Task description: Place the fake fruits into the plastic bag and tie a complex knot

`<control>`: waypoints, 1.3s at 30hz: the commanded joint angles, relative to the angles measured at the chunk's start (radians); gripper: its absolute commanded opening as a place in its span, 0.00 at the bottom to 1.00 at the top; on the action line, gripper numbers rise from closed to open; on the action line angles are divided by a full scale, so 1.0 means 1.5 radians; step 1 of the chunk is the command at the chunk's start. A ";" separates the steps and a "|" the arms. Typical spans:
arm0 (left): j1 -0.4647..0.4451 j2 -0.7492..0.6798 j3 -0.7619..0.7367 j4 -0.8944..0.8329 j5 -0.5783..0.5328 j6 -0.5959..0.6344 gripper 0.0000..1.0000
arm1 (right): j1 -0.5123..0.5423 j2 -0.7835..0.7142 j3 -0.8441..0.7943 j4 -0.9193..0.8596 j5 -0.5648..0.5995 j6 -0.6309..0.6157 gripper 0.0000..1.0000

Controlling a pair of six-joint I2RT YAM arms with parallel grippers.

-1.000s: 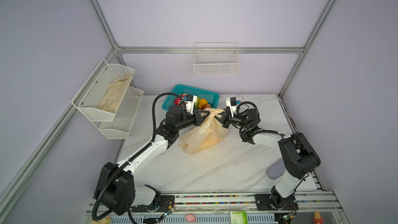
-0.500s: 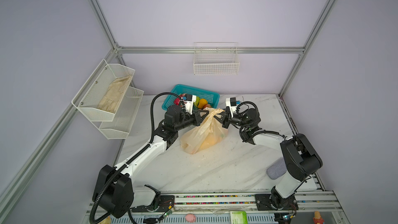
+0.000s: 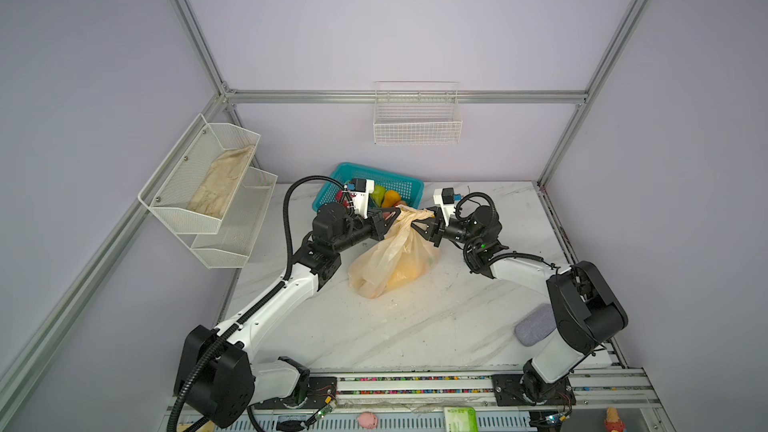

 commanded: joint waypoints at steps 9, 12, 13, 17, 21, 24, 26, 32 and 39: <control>0.004 0.005 -0.018 0.059 -0.005 -0.012 0.00 | -0.006 -0.085 -0.026 -0.125 0.070 -0.095 0.48; 0.004 0.009 -0.024 0.068 -0.007 -0.022 0.00 | -0.006 -0.109 -0.034 -0.178 0.112 -0.121 0.66; 0.004 0.010 -0.025 0.069 -0.007 -0.024 0.00 | -0.007 -0.116 -0.036 -0.193 0.123 -0.129 0.70; 0.004 0.011 -0.027 0.070 -0.007 -0.027 0.00 | -0.007 -0.150 -0.040 -0.276 0.170 -0.169 0.83; 0.004 0.008 -0.031 0.070 -0.011 -0.027 0.00 | -0.007 -0.182 -0.061 -0.318 0.202 -0.173 0.89; 0.004 0.010 -0.032 0.071 -0.010 -0.028 0.00 | -0.007 -0.237 -0.087 -0.335 0.233 -0.153 0.92; 0.004 0.009 -0.032 0.070 -0.012 -0.026 0.00 | -0.007 -0.263 -0.096 -0.356 0.252 -0.141 0.93; 0.004 0.013 -0.029 0.071 -0.010 -0.026 0.00 | -0.007 -0.335 -0.110 -0.444 0.280 -0.122 0.93; 0.004 0.010 -0.031 0.072 -0.011 -0.023 0.00 | -0.003 -0.361 -0.148 -0.397 0.200 -0.004 0.70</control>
